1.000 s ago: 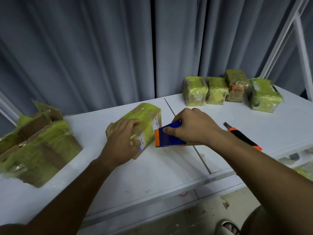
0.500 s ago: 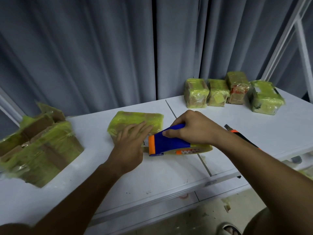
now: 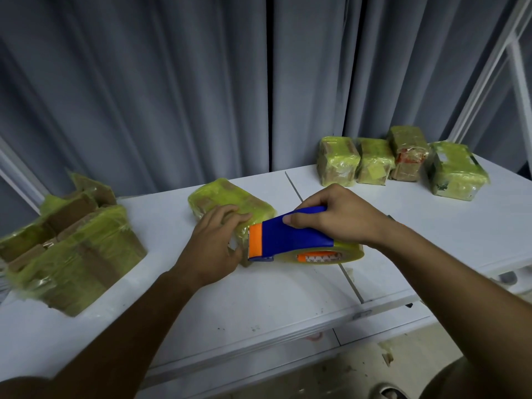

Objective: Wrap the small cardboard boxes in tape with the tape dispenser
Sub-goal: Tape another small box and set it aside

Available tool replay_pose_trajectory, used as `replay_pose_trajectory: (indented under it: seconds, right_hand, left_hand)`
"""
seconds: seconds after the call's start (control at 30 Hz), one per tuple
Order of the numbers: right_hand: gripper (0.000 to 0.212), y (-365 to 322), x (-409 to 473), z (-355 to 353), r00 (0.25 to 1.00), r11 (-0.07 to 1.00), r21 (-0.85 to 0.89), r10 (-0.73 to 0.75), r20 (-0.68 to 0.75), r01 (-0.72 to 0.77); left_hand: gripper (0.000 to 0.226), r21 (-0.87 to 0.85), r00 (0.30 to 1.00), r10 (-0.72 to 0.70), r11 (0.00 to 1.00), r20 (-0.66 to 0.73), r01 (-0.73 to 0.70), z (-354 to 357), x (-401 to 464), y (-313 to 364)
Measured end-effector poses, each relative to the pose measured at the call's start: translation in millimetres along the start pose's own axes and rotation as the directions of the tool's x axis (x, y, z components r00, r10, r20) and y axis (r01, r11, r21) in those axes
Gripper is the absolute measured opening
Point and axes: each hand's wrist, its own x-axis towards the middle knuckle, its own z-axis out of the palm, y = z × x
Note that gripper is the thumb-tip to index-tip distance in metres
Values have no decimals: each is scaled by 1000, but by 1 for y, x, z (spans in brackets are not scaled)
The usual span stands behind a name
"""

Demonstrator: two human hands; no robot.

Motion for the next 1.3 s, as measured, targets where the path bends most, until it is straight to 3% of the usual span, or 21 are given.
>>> replay_pose_trajectory:
  seconds: [0.1,0.2,0.33,0.53,0.77,0.9,1.0,1.17,1.3]
  right_hand:
    - [29,0,0,0,1000,1000,24,4,-13,-4]
    - [29,-1,1,0,1000,999,50,8,-20,-7]
    - [29,-2,3,2,1000,996,84,0,-25,2]
    - [28,-3,6,2,1000,991,137,-8,-30,12]
    - [29,-6,9,7,1000,979,205,3,-19,1]
    - [30,-8,10,10,1000,978,210,-9,-5,10]
    - [27,-9,10,10,1000,972,234,-17,0,17]
    - [25,-8,9,6,1000,964,265,-27,14,22]
    - [39,-10,6,-1,997,936,349,-62,35,46]
  left_hand:
    - [77,44,999,-30,999,19,30,-3,0,3]
    - [67,56,999,-45,997,-6,45,-4,-1,4]
    - [51,-3,998,-23,1000,-50,23,-4,-3,-1]
    - [31,-172,1000,0,985,32,6,-15,-9,-1]
    - [47,-301,987,-84,946,135,122,-28,-12,4]
    - [31,-394,980,-103,905,168,163,-35,-5,2]
    - [43,-474,961,-139,847,241,241,-40,-3,7]
    - [44,-374,966,-130,904,223,208,-38,-7,12]
    - [42,-394,970,-137,895,201,208,-37,-8,16]
